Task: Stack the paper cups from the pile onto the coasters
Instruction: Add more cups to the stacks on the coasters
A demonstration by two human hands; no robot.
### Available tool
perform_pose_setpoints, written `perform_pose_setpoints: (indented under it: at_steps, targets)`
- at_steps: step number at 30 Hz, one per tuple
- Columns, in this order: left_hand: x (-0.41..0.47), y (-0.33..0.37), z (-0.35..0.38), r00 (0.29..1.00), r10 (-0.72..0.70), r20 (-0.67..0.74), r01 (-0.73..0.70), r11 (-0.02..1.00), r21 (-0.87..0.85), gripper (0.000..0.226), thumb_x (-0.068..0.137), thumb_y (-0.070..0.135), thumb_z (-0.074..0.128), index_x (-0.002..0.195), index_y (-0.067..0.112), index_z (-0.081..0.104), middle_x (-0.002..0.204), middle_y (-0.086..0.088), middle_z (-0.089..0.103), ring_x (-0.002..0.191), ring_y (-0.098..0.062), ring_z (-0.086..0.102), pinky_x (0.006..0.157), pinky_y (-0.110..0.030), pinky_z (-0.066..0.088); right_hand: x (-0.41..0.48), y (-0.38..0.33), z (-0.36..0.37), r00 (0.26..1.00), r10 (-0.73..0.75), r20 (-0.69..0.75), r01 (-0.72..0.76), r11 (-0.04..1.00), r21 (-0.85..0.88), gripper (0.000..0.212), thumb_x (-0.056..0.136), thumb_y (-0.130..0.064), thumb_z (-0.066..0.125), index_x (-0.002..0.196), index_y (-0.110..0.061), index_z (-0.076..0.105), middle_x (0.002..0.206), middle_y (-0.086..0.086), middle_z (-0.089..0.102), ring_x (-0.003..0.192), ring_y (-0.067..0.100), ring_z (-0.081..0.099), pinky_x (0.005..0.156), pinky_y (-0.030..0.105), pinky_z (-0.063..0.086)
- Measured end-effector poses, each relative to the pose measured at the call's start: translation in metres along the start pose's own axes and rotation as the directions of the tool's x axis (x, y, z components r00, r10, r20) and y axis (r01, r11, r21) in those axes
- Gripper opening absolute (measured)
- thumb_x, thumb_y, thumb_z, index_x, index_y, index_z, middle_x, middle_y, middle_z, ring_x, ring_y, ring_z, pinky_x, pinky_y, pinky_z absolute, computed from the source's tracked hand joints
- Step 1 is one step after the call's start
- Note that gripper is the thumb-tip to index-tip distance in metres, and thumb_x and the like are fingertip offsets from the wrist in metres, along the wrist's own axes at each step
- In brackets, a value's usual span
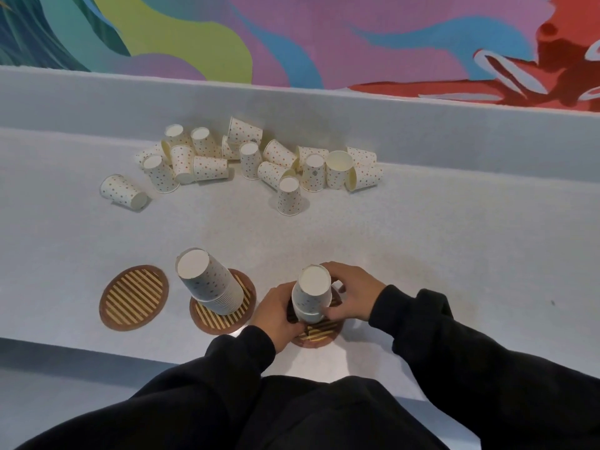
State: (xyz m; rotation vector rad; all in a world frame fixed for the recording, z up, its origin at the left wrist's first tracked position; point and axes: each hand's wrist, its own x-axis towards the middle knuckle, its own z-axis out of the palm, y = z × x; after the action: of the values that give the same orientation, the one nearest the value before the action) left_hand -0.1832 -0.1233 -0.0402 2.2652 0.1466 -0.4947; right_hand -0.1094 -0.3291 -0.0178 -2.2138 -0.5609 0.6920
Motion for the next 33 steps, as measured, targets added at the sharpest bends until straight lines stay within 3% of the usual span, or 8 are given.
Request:
perform_pose_setpoints:
  at_steps: [4, 10, 15, 20, 23, 26, 30, 33]
  targets:
    - [0.003, 0.001, -0.007, 0.999, 0.003, -0.036, -0.003, 1.0, -0.02, 0.059, 0.093, 0.007, 0.069, 0.144, 0.03, 0.05, 0.143, 0.004, 0.059, 0.133, -0.019, 0.056, 0.111, -0.033, 0.045, 0.001, -0.002, -0.004, 1.0, -0.012, 0.019, 0.012, 1.0, -0.022, 0.076, 0.076, -0.026, 0.086, 0.142, -0.035, 0.05, 0.133, -0.017, 0.058, 0.114, 0.002, 0.051, 0.082, -0.001, 0.033]
    - [0.022, 0.041, -0.039, 0.906, 0.031, -0.422, -0.143, 0.961, -0.237, 0.048, 0.089, -0.007, 0.056, 0.12, 0.029, 0.066, 0.113, 0.015, 0.068, 0.104, -0.001, 0.065, 0.092, -0.025, 0.056, 0.002, 0.009, -0.016, 0.998, 0.035, 0.057, -0.037, 0.998, 0.044, 0.092, 0.072, -0.03, 0.088, 0.147, -0.048, 0.037, 0.136, -0.017, 0.057, 0.119, 0.004, 0.057, 0.088, 0.011, 0.042]
    - [0.06, 0.086, -0.07, 0.853, -0.007, -0.522, -0.202, 0.918, -0.342, 0.052, 0.09, -0.01, 0.054, 0.128, 0.023, 0.063, 0.128, 0.006, 0.066, 0.112, -0.01, 0.063, 0.1, -0.028, 0.053, 0.009, 0.033, -0.054, 0.986, 0.166, -0.023, -0.166, 0.986, 0.013, 0.084, 0.08, -0.015, 0.083, 0.146, -0.044, 0.041, 0.137, -0.009, 0.057, 0.116, 0.012, 0.059, 0.09, 0.019, 0.049]
    - [0.111, 0.1, -0.083, 0.939, 0.073, -0.335, -0.083, 0.996, -0.015, 0.071, 0.094, -0.001, 0.062, 0.156, 0.023, 0.036, 0.165, 0.0, 0.033, 0.15, -0.026, 0.036, 0.122, -0.041, 0.035, 0.059, 0.049, -0.106, 0.915, 0.25, -0.318, -0.308, 0.94, -0.148, 0.069, 0.088, -0.024, 0.078, 0.149, -0.026, 0.046, 0.152, 0.003, 0.05, 0.13, 0.024, 0.054, 0.111, 0.036, 0.043]
    - [0.128, 0.102, -0.084, 0.962, 0.056, -0.266, 0.008, 0.973, 0.232, 0.079, 0.095, 0.008, 0.064, 0.162, 0.023, 0.024, 0.173, 0.001, 0.015, 0.154, -0.03, 0.03, 0.121, -0.045, 0.034, 0.099, 0.056, -0.133, 0.869, 0.221, -0.443, -0.357, 0.899, -0.252, 0.068, 0.09, -0.026, 0.073, 0.15, -0.023, 0.043, 0.155, 0.003, 0.047, 0.137, 0.028, 0.049, 0.114, 0.043, 0.043]
    - [0.135, 0.095, -0.082, 0.979, 0.011, -0.203, 0.064, 0.931, 0.36, 0.083, 0.094, 0.012, 0.063, 0.163, 0.023, 0.017, 0.174, 0.001, 0.007, 0.151, -0.032, 0.033, 0.12, -0.048, 0.038, 0.134, 0.06, -0.15, 0.866, 0.221, -0.448, -0.391, 0.857, -0.334, 0.067, 0.089, -0.026, 0.07, 0.149, -0.02, 0.04, 0.15, 0.004, 0.048, 0.135, 0.031, 0.048, 0.109, 0.048, 0.046]
    - [0.138, 0.086, -0.074, 0.991, -0.005, -0.136, 0.068, 0.885, 0.461, 0.087, 0.093, 0.017, 0.062, 0.164, 0.023, 0.012, 0.174, 0.001, 0.008, 0.148, -0.031, 0.037, 0.115, -0.049, 0.042, 0.163, 0.068, -0.157, 0.867, 0.285, -0.408, -0.452, 0.793, -0.408, 0.078, 0.091, -0.03, 0.07, 0.156, -0.021, 0.028, 0.156, 0.005, 0.041, 0.138, 0.032, 0.045, 0.11, 0.051, 0.043]
    - [0.137, 0.084, -0.073, 0.978, 0.059, -0.198, 0.052, 0.857, 0.513, 0.087, 0.092, 0.022, 0.067, 0.163, 0.023, 0.017, 0.165, -0.005, 0.031, 0.139, -0.032, 0.045, 0.109, -0.047, 0.047, 0.167, 0.072, -0.153, 0.834, 0.264, -0.484, -0.512, 0.697, -0.502, 0.073, 0.089, -0.041, 0.071, 0.15, -0.023, 0.035, 0.148, 0.008, 0.046, 0.131, 0.033, 0.048, 0.102, 0.049, 0.043]
